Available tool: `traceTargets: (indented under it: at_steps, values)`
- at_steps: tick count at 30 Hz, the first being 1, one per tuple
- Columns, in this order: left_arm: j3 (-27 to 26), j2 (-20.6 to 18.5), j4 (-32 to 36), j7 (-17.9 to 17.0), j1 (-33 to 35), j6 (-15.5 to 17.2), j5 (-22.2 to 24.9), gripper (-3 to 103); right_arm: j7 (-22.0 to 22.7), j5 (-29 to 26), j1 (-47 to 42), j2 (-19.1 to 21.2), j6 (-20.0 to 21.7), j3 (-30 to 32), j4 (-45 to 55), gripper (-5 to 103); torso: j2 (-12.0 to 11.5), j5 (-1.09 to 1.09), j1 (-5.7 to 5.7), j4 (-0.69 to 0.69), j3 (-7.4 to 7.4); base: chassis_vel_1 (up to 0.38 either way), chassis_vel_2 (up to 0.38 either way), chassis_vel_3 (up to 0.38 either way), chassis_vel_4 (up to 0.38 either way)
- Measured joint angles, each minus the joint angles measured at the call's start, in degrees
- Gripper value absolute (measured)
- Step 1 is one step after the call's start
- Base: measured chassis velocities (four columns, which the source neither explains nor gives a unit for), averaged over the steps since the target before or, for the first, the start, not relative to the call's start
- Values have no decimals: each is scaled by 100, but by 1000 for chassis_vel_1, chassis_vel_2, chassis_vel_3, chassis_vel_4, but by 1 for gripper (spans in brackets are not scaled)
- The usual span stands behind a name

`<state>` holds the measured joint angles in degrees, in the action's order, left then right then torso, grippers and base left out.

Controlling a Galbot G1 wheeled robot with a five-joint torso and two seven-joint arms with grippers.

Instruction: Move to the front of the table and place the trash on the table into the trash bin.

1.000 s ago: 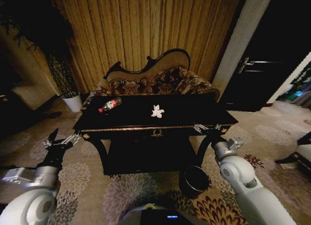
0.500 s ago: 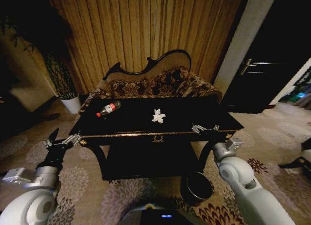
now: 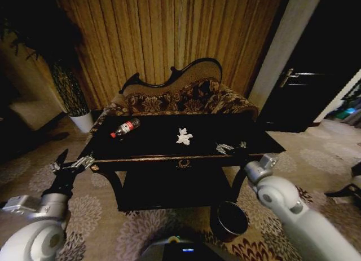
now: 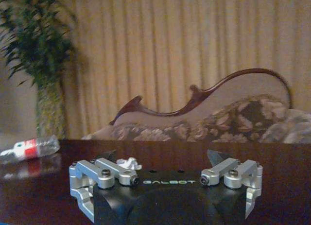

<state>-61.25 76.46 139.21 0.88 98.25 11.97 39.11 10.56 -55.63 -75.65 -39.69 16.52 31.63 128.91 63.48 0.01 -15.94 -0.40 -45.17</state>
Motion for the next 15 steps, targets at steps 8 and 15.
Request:
traceTargets:
  at_steps: [8, 15]
  values:
    - [34, 110, -3, 2, -48, -5, -53, 100, 78, -679, 394, 1182, 312, -255, -97, 100, 0, -1, 0, -2, 0, 0, 0, 0, 0]
    - [98, 161, -19, 7, -50, -7, -142, 100, 317, -1065, 950, 1592, 514, -985, -56, 100, 0, -1, 0, -2, 0, 0, 0, 0, 0]
